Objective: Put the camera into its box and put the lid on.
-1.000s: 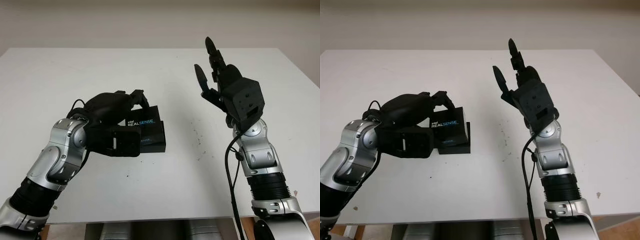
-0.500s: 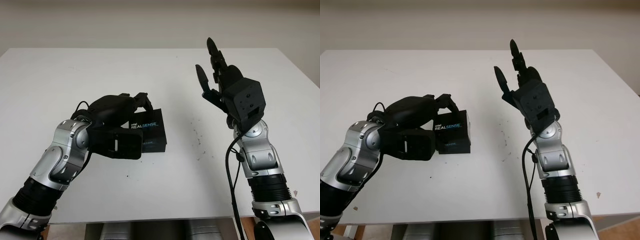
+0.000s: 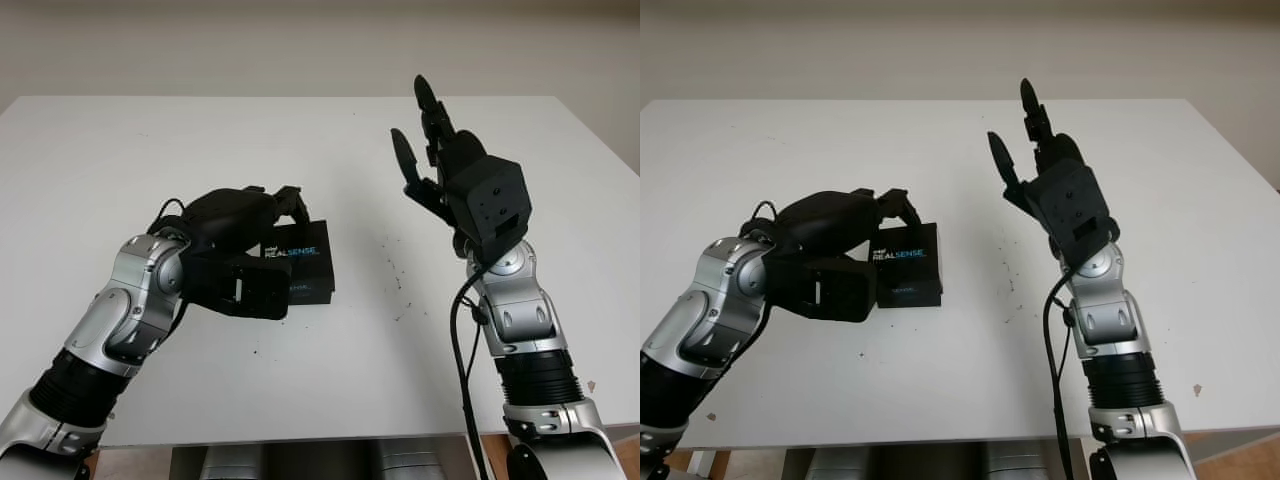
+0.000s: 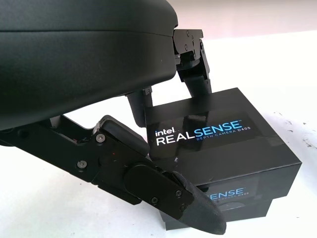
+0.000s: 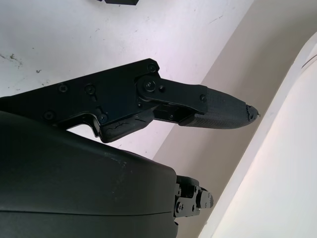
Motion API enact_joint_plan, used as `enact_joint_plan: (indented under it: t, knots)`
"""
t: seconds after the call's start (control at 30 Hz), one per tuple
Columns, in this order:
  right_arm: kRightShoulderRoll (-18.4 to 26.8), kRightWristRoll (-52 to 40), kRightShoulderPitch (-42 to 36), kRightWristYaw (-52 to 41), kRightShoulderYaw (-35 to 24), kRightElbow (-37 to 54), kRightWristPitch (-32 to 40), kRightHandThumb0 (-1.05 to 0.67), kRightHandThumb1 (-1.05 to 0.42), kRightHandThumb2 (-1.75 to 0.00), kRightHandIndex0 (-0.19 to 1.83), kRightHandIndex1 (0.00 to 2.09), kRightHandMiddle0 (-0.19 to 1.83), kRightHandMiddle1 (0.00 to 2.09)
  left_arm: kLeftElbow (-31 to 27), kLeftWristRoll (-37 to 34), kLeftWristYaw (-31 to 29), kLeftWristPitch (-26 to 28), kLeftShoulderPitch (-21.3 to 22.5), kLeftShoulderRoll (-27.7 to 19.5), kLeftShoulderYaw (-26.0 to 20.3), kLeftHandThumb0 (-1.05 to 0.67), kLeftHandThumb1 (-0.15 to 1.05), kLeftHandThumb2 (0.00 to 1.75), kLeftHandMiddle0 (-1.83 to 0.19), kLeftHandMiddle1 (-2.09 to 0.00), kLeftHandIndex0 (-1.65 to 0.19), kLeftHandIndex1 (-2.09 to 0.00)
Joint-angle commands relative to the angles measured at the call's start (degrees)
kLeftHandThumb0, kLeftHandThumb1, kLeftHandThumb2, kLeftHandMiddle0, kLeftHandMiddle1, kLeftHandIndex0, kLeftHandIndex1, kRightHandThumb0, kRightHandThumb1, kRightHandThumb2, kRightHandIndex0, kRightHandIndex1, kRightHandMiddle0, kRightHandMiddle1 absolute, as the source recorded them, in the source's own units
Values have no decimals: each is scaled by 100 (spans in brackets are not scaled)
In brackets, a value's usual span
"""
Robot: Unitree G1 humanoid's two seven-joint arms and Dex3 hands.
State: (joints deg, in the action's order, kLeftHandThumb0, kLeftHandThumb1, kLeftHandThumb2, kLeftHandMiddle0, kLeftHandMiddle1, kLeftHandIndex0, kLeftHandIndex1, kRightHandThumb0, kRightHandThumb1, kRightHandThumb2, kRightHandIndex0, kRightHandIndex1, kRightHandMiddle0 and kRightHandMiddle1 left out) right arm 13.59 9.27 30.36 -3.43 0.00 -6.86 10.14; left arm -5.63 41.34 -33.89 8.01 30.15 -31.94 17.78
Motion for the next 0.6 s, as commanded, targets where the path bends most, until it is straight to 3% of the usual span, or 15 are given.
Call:
enact_joint_plan:
  t: [0.0,0.17,0.23,0.27,0.3,0.33,0.37,0.43,0.57]
  knots:
    - [1,18,-3,35,-8,123,28,-75,-105,-61,-7,6,-5,6,20,-71,11,-61,134,59,24,-24,101,5,-41,-209,-14,-188]
    - [-1,8,-16,24,-18,155,69,-75,-105,-61,-7,6,-6,6,54,13,98,-165,124,22,81,-25,100,5,-38,-207,-15,-187]
    - [3,-8,-23,11,-23,144,35,-75,-105,-61,-8,5,-6,6,62,151,69,-326,133,-91,162,-34,100,5,-14,-189,-3,-149]
    - [6,-12,-27,8,-23,136,11,-74,-105,-61,-8,5,-6,5,20,291,-69,-349,163,-174,238,-41,102,6,-3,-153,3,-118]
    - [6,-18,-29,4,-25,131,-3,-74,-105,-61,-8,6,-6,6,-22,440,-155,-404,182,-255,306,-52,104,10,2,-80,4,-67]
    - [8,-10,-31,9,-20,125,-18,-74,-105,-61,-7,6,-6,6,-71,561,-255,-428,193,-307,357,-58,104,11,3,-46,2,-40]
    - [12,-1,-34,10,-14,124,-17,-74,-105,-61,-7,6,-5,6,-124,659,-364,-445,197,-339,396,-63,104,14,8,-25,5,-24]
    - [9,-9,-36,-1,-12,131,-5,-75,-105,-61,-7,6,-6,6,-187,757,-526,-466,193,-354,424,-76,105,24,17,-5,16,-5]
    - [-2,-39,-31,-27,-23,159,66,-76,-105,-61,-8,5,-6,5,-191,905,-553,-515,120,-346,415,-84,105,33,19,0,19,0]
